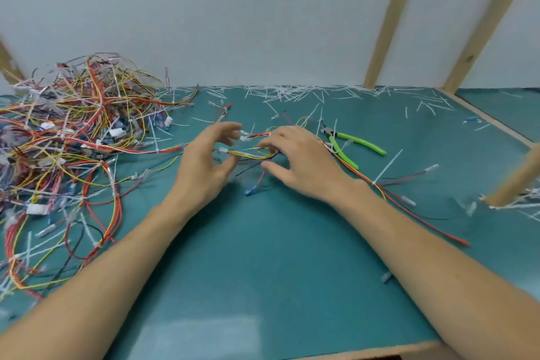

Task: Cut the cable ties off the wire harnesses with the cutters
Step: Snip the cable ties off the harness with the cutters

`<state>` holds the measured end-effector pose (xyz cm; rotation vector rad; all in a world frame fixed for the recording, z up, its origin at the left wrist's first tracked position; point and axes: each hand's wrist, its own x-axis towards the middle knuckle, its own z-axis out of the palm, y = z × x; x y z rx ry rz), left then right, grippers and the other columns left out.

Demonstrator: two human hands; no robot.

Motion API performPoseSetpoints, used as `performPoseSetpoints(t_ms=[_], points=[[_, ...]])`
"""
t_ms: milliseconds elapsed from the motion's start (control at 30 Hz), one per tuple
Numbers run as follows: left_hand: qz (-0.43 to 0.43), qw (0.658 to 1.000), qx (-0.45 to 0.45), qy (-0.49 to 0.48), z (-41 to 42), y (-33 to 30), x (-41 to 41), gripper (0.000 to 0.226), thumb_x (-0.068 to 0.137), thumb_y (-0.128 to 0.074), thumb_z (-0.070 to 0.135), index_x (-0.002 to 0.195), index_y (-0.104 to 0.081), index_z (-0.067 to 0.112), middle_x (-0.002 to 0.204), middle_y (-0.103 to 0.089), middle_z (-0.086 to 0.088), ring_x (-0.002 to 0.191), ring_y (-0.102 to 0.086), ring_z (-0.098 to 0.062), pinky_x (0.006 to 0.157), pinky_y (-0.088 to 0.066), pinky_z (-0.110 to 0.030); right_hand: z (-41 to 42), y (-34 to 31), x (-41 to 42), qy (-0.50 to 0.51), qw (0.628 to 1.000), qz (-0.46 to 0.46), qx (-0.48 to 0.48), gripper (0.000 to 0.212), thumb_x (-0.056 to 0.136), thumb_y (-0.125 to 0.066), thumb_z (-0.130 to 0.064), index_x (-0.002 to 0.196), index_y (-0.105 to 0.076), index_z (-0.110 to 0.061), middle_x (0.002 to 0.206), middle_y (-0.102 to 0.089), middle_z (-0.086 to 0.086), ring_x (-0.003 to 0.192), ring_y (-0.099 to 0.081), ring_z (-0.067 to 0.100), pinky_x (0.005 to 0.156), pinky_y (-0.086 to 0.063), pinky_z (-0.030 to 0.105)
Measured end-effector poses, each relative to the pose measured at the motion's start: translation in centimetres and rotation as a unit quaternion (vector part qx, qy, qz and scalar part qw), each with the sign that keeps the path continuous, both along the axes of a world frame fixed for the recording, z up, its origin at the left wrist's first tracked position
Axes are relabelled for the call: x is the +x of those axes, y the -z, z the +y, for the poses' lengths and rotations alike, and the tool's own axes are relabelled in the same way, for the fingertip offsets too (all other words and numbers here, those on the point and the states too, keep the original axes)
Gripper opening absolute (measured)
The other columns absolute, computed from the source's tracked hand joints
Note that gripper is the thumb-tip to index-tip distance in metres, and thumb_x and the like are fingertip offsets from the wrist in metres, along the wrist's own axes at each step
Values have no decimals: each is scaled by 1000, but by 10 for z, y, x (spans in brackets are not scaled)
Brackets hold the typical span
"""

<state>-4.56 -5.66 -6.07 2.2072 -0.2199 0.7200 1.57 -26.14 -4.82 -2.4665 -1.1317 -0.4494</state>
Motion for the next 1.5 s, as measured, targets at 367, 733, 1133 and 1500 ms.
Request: performPoseSetpoints(t_ms=[367,733,1133,1500], points=[[38,995,22,-89,22,3,1,17,85,-79,26,99,-73,17,91,-66,5,88,-58,-10,82,-43,-24,19,10,7,4,997,16,80,17,101,-64,-28,91,-68,-16,88,-61,-1,90,-54,21,89,-45,44],[32,996,-11,-77,20,5,6,3,92,-70,14,93,-71,17,93,-68,7,91,-63,-9,86,-45,-19,5,-2,6,16,976,71,204,26,108,-41,-31,90,-52,-16,94,-62,-3,102,-62,19,84,-47,41],[128,941,-314,10,13,-7,5,8,98,-63,14,94,-66,8,68,-63,-3,45,-43,-17,42,-34,-21,-11,6,12,47,962,78,257,33,103,-39,-47,79,-43,-24,64,-59,5,70,-66,33,66,-51,51],[138,938,-317,-14,10,-9,1,7,97,-63,8,93,-69,9,77,-74,0,63,-63,-9,57,-45,-13,-7,8,4,44,952,119,278,33,104,-35,-46,83,-47,-23,76,-67,-11,82,-73,3,72,-54,46]])
